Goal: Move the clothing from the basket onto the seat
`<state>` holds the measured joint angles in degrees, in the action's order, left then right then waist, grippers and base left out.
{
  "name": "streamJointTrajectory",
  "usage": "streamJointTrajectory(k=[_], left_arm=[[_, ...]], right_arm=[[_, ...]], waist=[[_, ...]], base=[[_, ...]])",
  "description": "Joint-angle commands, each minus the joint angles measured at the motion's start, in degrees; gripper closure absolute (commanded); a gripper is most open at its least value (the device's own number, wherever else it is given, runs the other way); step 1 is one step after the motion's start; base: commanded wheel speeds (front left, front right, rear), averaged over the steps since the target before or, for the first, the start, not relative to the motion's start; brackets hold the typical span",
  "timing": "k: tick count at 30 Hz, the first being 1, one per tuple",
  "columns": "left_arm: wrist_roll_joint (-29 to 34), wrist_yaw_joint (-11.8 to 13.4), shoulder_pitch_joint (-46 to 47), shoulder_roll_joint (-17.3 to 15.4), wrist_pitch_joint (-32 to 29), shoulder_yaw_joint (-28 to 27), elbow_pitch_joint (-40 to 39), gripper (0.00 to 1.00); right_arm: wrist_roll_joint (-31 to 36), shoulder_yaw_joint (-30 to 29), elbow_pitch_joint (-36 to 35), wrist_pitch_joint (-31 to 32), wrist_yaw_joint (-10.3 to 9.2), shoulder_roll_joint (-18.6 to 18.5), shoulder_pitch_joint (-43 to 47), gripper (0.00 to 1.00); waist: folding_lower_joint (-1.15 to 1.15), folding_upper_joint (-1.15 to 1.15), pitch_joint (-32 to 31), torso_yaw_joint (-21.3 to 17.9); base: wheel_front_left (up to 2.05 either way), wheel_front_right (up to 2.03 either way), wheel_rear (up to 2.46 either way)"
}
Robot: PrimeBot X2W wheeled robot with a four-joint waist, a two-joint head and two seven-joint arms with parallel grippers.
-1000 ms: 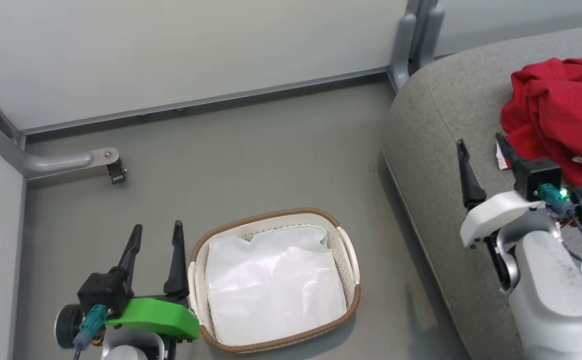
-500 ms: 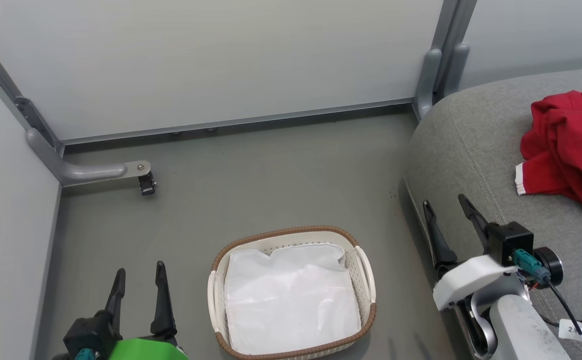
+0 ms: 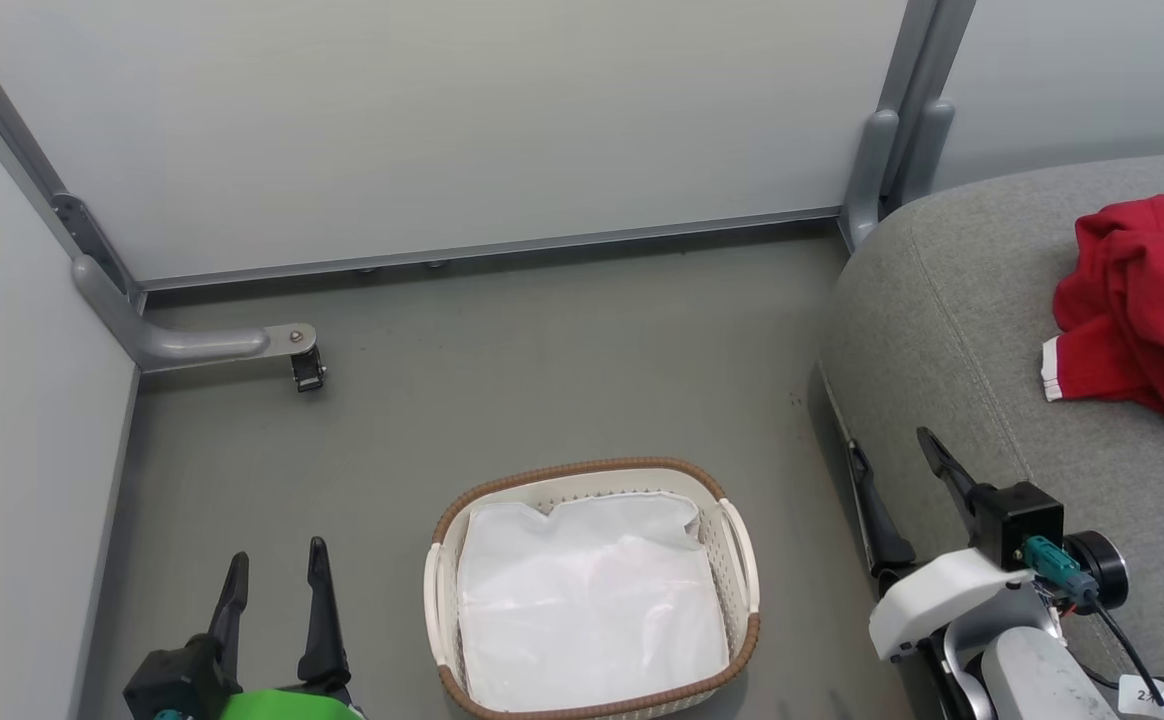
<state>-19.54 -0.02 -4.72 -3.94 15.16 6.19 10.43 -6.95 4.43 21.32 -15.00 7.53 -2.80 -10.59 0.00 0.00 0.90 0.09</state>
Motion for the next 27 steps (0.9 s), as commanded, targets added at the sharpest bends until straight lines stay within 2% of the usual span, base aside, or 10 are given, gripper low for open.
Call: streamJointTrajectory(k=[1,17,18,22,27], left_arm=[[0.7,-0.2,-0.5,0.2,0.0,-0.3,0.1,0.0],[0.6,-1.7,0.3,0.8,0.0,-1.6,0.8,0.0],[0.5,-1.5,0.0,0.8,0.0,-1.4,0.9,1.0],[0.2,-1.5,0.0,0.9,-0.1,-1.2,2.6,1.0],[-4.8,-1.9,0.8,0.9,-1.6,-2.1,2.7,1.0]], right_arm=[[0.0,0.1,-0.1,-0.3,-0.08,-0.2,0.7,0.0],[-0.6,0.6,0.0,-0.3,-0.08,-0.2,0.5,0.0],[-0.6,0.6,0.1,0.0,0.0,0.0,0.1,1.0],[-0.9,0.5,1.6,0.2,0.0,0.3,1.1,1.0],[-6.6,-0.5,1.3,1.9,0.0,0.3,1.1,1.0]], waist=[[0.0,0.0,0.0,0.0],[0.0,0.0,0.1,-0.2],[0.0,0.0,0.1,-0.2],[0.0,0.0,0.1,-0.2],[0.0,0.0,0.1,-0.2]], base=[[0.0,0.0,0.0],[0.0,0.0,0.0],[0.0,0.0,0.0],[0.0,0.0,0.0],[0.0,0.0,0.0]])
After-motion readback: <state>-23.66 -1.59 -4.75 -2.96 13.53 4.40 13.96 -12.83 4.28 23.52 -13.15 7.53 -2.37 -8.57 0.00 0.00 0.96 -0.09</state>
